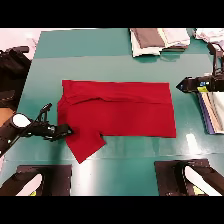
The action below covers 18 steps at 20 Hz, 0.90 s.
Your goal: Fold the shirts.
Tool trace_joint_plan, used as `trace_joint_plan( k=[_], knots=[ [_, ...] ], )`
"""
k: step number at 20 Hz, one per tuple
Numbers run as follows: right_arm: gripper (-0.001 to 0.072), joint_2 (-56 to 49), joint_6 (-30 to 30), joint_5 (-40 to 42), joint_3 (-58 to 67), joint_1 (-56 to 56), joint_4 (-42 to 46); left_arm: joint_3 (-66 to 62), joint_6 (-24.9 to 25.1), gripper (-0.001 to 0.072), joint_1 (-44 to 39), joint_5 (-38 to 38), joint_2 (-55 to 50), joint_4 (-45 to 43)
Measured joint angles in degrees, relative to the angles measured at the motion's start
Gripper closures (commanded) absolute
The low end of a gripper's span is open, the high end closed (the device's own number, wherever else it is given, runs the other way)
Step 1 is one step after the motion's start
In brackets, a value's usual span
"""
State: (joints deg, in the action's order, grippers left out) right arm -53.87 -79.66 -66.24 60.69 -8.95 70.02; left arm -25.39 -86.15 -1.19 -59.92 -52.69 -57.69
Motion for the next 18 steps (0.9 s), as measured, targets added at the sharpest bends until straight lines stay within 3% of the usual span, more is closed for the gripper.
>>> trace_joint_plan(
  k=[1, 2, 7, 8, 9, 10, 13, 15, 18],
  knots=[
    [0.0325, 0.42, 0.02, -0.11, -0.04, 0.00, 0.00, 0.22, 0.31, 0.0635, -1.14, 0.96, -0.11, 0.28],
    [0.0325, 0.68, 0.02, -0.76, -0.09, -0.15, 0.00, 0.20, 0.52, 0.0684, -1.88, 0.85, -0.20, 0.09],
    [0.0323, -0.20, 0.92, -8.55, -3.17, -6.19, 0.37, -4.26, 1.90, 0.0685, -3.54, -2.01, 0.17, -0.15],
    [0.0290, -0.26, 1.11, -9.66, -5.25, -8.31, 0.48, -5.22, 2.03, 0.0685, -3.69, -2.67, 0.22, -0.50],
    [0.0143, -0.31, 1.29, -10.56, -8.04, -10.97, 0.48, -5.97, 2.19, 0.0684, -3.74, -3.19, 0.26, -0.85],
    [0.0111, -0.46, 1.44, -11.17, -10.93, -13.70, 0.55, -6.56, 2.27, 0.0684, -3.80, -3.45, 0.28, -1.07],
    [0.0129, -2.51, 1.95, -12.94, -19.78, -21.38, 0.33, -7.52, 2.49, 0.0685, -3.91, -3.80, 0.31, -1.62],
    [0.0206, -4.50, 2.89, -13.46, -24.48, -24.13, -0.94, -7.78, 2.54, 0.0684, -3.93, -3.48, 0.31, -1.66],
    [0.0214, -6.91, 4.79, -12.20, -29.00, -25.66, -5.25, -7.98, 2.60, 0.0684, -3.91, -2.86, 0.33, -1.79]
  ],
)
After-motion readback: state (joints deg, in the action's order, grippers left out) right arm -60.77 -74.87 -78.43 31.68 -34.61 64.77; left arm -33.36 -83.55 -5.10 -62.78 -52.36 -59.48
